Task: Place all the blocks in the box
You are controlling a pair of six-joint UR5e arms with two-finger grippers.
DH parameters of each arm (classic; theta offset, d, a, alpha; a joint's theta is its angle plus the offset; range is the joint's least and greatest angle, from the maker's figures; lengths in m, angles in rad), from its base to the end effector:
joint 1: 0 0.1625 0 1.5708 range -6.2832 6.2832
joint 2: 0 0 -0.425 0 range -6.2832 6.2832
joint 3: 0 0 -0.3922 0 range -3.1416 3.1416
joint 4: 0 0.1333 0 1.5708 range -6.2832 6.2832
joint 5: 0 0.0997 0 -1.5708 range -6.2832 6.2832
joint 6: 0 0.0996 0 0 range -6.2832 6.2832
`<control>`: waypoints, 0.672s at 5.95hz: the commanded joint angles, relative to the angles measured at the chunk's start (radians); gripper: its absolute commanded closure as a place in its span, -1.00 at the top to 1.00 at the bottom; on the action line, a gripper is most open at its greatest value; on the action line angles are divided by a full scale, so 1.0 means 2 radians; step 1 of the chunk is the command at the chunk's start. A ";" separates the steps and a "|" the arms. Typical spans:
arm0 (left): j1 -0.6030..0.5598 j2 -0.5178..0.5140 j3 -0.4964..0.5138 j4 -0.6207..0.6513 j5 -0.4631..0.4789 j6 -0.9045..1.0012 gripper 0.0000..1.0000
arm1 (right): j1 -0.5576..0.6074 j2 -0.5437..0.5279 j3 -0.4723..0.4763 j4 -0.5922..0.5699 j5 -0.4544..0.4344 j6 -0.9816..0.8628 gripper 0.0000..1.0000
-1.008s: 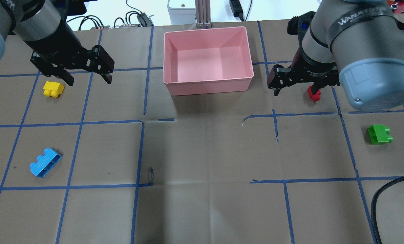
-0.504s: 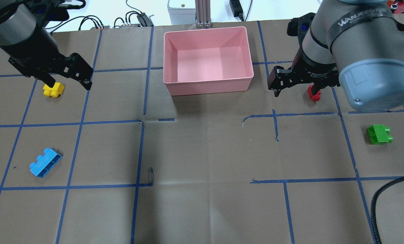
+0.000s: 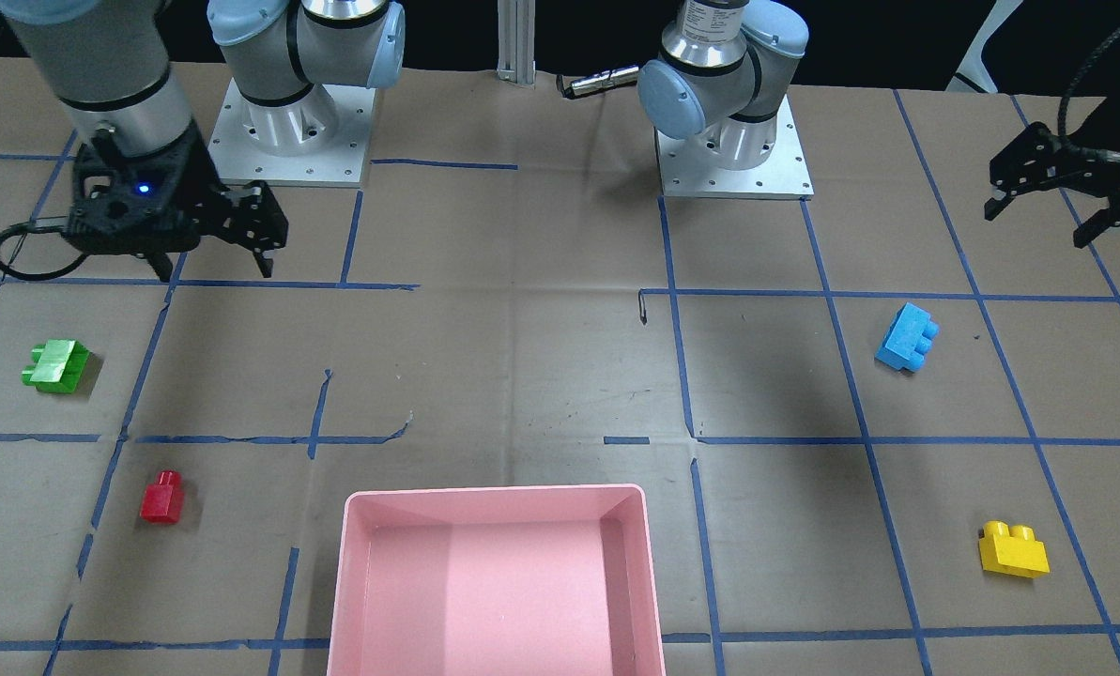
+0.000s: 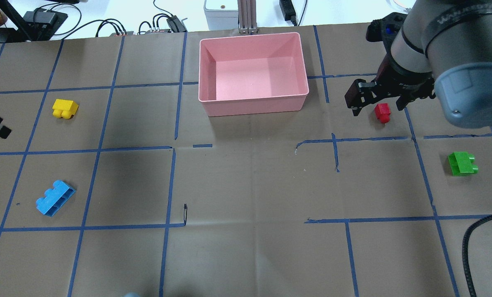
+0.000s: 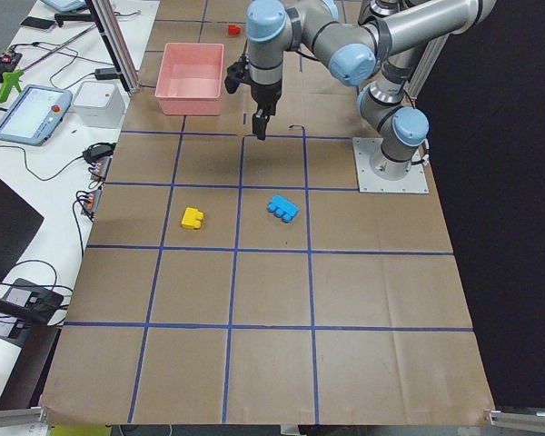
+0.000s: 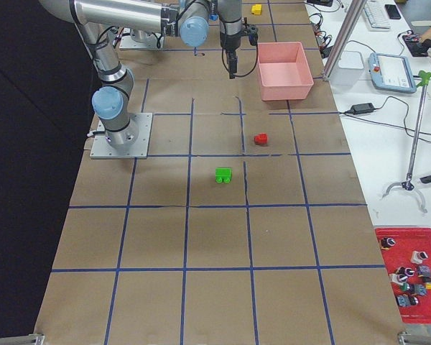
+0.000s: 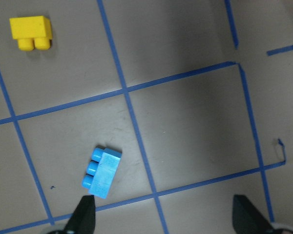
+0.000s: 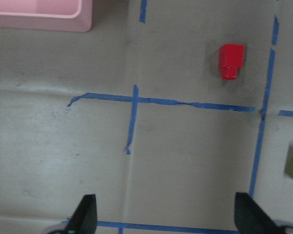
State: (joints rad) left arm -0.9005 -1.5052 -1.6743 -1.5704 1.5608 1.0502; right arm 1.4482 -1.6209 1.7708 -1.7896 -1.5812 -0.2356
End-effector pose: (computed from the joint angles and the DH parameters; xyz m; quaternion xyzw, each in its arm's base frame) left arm 0.1805 -0.4439 0.4685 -0.1887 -0.9818 -0.0084 0.0175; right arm 0.0734 -0.4855 0.4359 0.0563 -0.9978 0.0330 0.0113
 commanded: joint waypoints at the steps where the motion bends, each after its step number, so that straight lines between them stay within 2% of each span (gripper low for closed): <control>1: 0.044 0.002 -0.027 0.016 -0.002 0.086 0.98 | -0.149 0.002 0.000 0.001 0.005 -0.147 1.00; 2: 0.044 -0.016 -0.052 0.056 -0.003 0.075 0.98 | -0.174 0.005 0.006 -0.004 0.004 -0.132 1.00; 4: 0.044 -0.029 -0.124 0.138 -0.004 0.046 0.98 | -0.229 0.064 0.014 -0.071 0.001 -0.156 1.00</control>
State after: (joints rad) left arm -0.8121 -1.5491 -1.8545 -1.3684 1.5552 1.1619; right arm 1.0428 -1.5533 1.7932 -1.8667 -1.5735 -0.5168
